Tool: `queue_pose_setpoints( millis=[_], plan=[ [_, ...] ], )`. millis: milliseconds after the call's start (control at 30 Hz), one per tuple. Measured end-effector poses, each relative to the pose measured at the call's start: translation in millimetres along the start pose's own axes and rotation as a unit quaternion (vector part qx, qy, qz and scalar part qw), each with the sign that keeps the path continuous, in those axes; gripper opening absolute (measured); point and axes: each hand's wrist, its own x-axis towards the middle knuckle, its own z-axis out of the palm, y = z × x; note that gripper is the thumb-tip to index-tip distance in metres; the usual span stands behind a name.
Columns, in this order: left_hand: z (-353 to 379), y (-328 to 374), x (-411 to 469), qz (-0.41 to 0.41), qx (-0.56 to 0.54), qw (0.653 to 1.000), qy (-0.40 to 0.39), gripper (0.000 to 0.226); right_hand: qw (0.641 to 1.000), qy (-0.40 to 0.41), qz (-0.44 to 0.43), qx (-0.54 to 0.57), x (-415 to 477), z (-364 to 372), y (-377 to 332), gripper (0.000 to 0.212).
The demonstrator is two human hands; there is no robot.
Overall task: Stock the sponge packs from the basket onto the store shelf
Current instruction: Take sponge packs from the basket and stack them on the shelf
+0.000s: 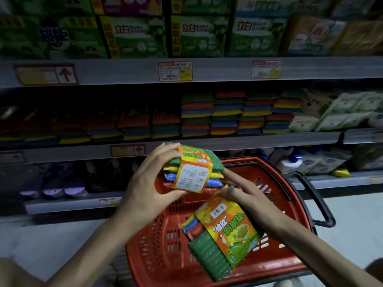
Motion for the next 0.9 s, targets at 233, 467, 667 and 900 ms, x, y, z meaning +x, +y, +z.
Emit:
queue_pose_setpoints(
  millis=[233,467,667,900],
  plan=[
    [4,1,-1,0.084,0.068,0.994,-0.018,0.074,0.999,0.021,-0.039,0.025,-3,2,5,0.048],
    [26,11,-18,-0.142,-0.196,0.97,0.014,0.037,0.995,0.058,-0.072,0.039,1,0,1,0.059],
    [8,2,-2,-0.292,-0.327,0.898,-0.033,0.081,0.994,0.059,-0.083,0.039,-3,-2,-2,0.058],
    [2,-6,-2,-0.322,-0.377,0.861,-0.107,0.082,0.996,0.015,-0.081,0.04,-7,-3,-9,0.058]
  ],
)
